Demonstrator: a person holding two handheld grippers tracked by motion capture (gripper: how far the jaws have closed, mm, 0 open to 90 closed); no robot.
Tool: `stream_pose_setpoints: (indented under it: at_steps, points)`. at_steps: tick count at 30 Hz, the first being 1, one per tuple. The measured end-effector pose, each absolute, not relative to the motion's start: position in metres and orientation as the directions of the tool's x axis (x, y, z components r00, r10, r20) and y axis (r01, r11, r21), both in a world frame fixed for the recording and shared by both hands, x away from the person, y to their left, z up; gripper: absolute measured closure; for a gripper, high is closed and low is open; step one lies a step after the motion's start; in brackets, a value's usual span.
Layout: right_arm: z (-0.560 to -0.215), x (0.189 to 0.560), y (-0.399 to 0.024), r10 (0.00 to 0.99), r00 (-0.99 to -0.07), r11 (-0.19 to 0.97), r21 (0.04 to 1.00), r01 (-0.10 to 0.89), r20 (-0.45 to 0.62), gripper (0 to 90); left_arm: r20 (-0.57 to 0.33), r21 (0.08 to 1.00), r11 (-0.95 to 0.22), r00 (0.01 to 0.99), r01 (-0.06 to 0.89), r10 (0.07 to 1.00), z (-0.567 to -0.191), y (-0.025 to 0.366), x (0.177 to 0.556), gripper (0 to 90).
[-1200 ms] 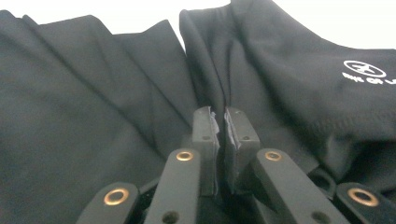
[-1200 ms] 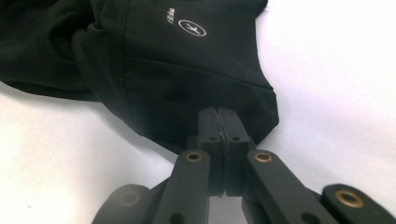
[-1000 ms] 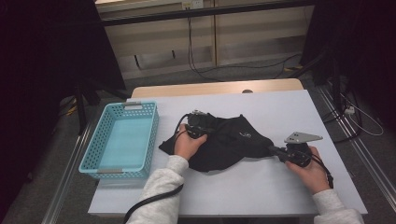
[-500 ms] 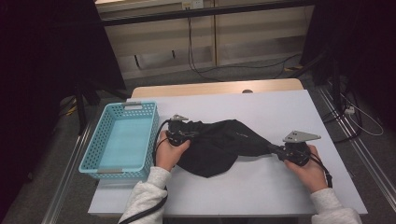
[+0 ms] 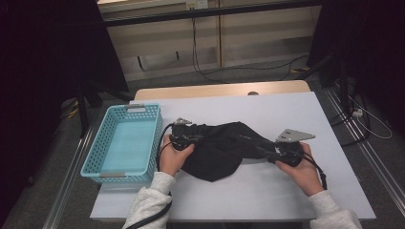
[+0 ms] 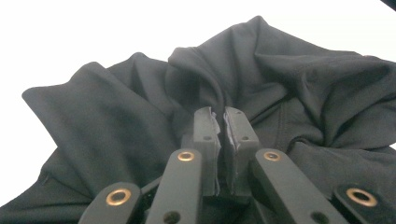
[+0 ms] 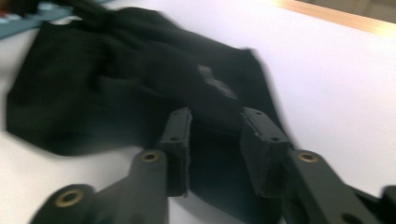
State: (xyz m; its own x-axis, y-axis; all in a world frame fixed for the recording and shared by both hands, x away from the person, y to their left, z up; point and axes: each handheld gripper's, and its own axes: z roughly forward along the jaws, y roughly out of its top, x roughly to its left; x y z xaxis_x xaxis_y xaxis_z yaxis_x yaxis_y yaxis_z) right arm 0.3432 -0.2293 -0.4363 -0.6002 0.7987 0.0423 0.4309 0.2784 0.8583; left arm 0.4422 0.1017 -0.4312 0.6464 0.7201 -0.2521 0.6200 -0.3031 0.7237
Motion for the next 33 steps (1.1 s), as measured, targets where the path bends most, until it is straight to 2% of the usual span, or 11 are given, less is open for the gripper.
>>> stream_pose_setpoints:
  at_steps: [3, 6, 7, 8, 10, 11, 20, 23, 27, 32, 33]
  points:
    - [-0.437, 0.344, -0.214, 0.791, -0.611, 0.301, 0.855, 0.423, 0.024, 45.4, -0.245, 0.722, -0.313, 0.651, 0.617, 0.718, -0.431, 0.102, 0.442, 84.6]
    - [-0.437, 0.343, -0.206, 0.787, -0.617, 0.328, 0.846, 0.421, 0.002, 44.3, -0.244, 0.725, -0.311, 0.65, 0.615, 0.72, -0.432, 0.101, 0.441, 84.6]
    - [-0.438, 0.342, -0.2, 0.778, -0.628, 0.358, 0.839, 0.41, -0.025, 46.9, -0.251, 0.723, -0.305, 0.647, 0.619, 0.72, -0.432, 0.101, 0.442, 84.5]
    - [-0.439, 0.342, -0.199, 0.776, -0.629, 0.375, 0.832, 0.408, -0.041, 56.9, -0.251, 0.723, -0.305, 0.647, 0.619, 0.72, -0.432, 0.101, 0.442, 84.6]
    - [-0.442, 0.342, -0.201, 0.778, -0.626, 0.376, 0.833, 0.405, -0.047, 83.3, -0.253, 0.724, -0.302, 0.645, 0.621, 0.721, -0.431, 0.101, 0.441, 84.5]
    - [-0.443, 0.342, -0.204, 0.778, -0.627, 0.373, 0.832, 0.41, -0.039, 86.1, -0.252, 0.724, -0.304, 0.648, 0.619, 0.719, -0.43, 0.102, 0.441, 84.6]
    - [-0.427, 0.335, -0.248, 0.811, -0.578, 0.377, 0.838, 0.396, -0.091, 88.2, -0.221, 0.749, -0.272, 0.615, 0.604, 0.757, -0.419, 0.114, 0.443, 85.1]
    - [-0.423, 0.33, -0.28, 0.842, -0.532, 0.353, 0.841, 0.41, -0.095, 88.2, -0.245, 0.752, -0.229, 0.584, 0.618, 0.774, -0.418, 0.124, 0.446, 85.1]
    - [-0.437, 0.327, -0.289, 0.814, -0.576, 0.388, 0.809, 0.442, -0.076, 88.1, -0.244, 0.75, -0.226, 0.578, 0.622, 0.779, -0.418, 0.124, 0.447, 85.0]
    - [-0.448, 0.324, -0.277, 0.776, -0.627, 0.45, 0.761, 0.467, -0.074, 87.5, -0.243, 0.743, -0.233, 0.577, 0.627, 0.779, -0.419, 0.124, 0.447, 84.9]
    - [-0.45, 0.323, -0.272, 0.771, -0.633, 0.463, 0.749, 0.474, -0.075, 84.9, -0.259, 0.744, -0.224, 0.581, 0.629, 0.772, -0.419, 0.126, 0.446, 84.9]
